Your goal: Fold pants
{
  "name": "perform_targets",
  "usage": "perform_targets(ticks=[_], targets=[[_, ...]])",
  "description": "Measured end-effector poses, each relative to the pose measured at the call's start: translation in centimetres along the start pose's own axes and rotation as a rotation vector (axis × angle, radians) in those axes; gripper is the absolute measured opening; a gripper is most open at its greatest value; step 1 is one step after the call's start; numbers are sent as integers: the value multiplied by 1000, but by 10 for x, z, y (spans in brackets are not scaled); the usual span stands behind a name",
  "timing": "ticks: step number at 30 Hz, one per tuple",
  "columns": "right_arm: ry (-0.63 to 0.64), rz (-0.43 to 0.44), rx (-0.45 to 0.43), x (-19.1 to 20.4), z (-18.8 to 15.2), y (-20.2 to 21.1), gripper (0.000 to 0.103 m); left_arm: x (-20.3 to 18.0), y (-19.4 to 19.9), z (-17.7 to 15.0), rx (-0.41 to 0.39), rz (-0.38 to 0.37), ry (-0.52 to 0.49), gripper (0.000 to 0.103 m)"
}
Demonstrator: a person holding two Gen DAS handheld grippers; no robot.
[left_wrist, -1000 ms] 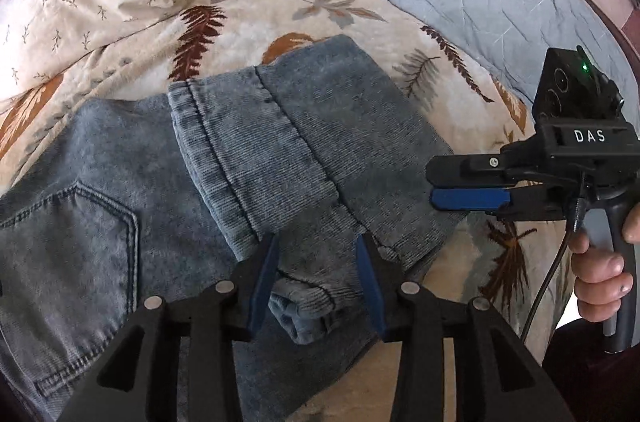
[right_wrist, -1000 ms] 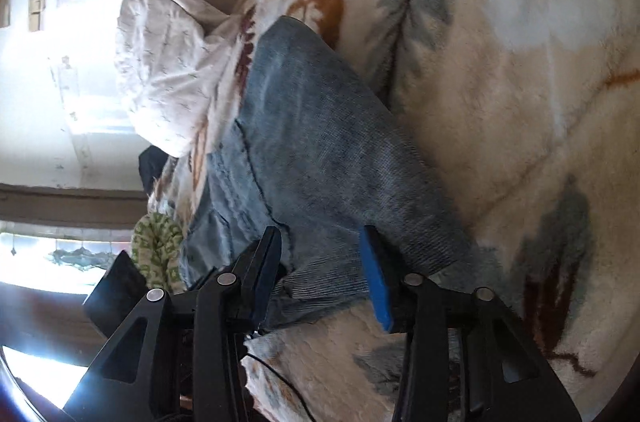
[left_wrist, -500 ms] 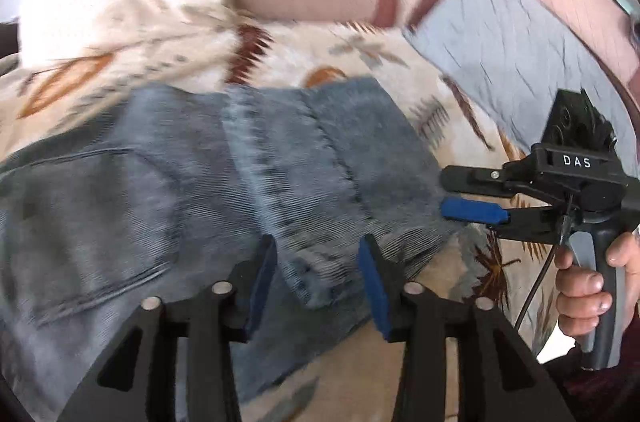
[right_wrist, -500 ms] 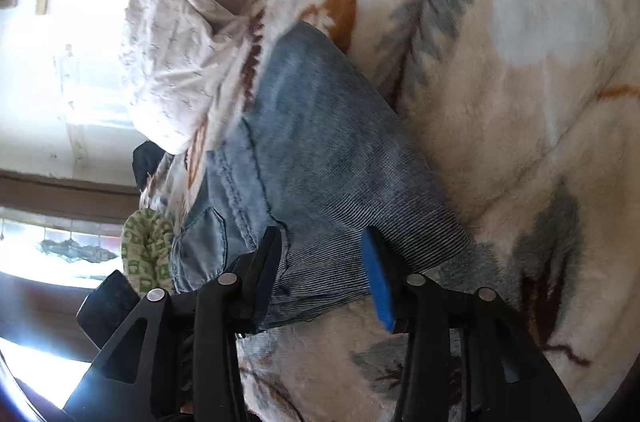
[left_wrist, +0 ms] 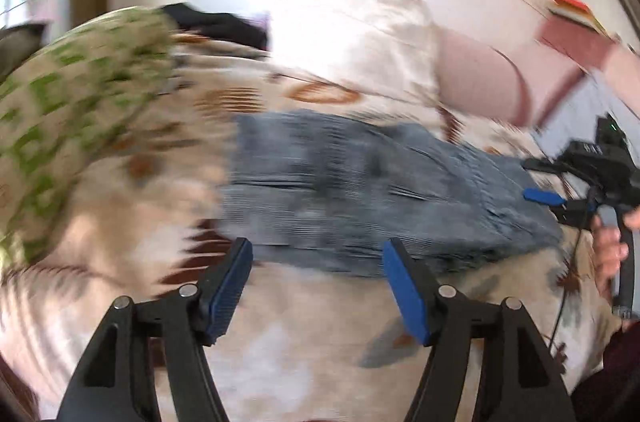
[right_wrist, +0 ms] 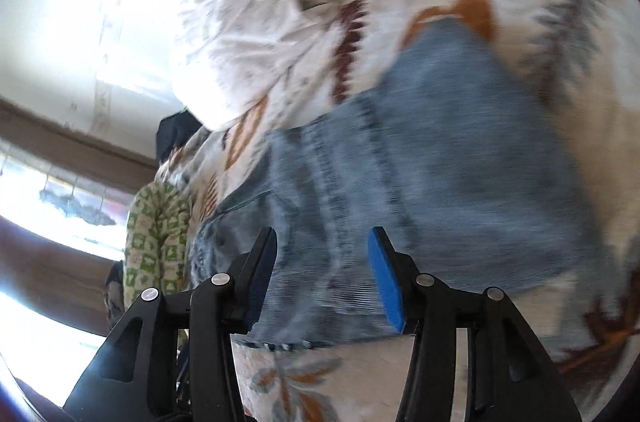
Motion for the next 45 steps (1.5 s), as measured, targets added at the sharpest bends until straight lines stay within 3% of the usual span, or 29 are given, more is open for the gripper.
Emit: perform_targets(ticks=[4,7,12,17,19,21,25,30,42,45], targets=[[112,0,39,29,-26,-27,47,32,-10,-6,-8,11,150,76],[217,-12,55,47,-48,-41,47,41,-23,-7,-9,18,173,77],[283,-64,104,84,-67,-69,47,42,-57,-8,50,-67,285,78],[463,-128,178,161,-87,-108,47,29,-64,-12,49,-89,275,78],[535,-167,248,190,-100,-133,48,26,-68,-10,46,-119,279,78],[616,-226,304,214,-113,-160,53,23,-73,-10,56,-158,288,68],[771,-321,382,239,-138,-201,62,28,-79,-9,64,-196,337,63],[848,-420,426,244,-146,-242,63,28,-78,-10,61,-233,365,52],[1018,-664,460,216,-161,-309,65,25,-82,-14,59,-261,385,46],[995,-692,448,201,-153,-314,44,24,-84,-14,60,-272,389,43]])
Point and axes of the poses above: each gripper's, at about its wrist camera, not at the fingertips, and y roughly against the way its jaws point, x to its left, z to its top, the point moved 6 cm from there along -y, roughly the way its jaws point, and after that the axes turned 14 degrees about -y, right-handed, at the moved point
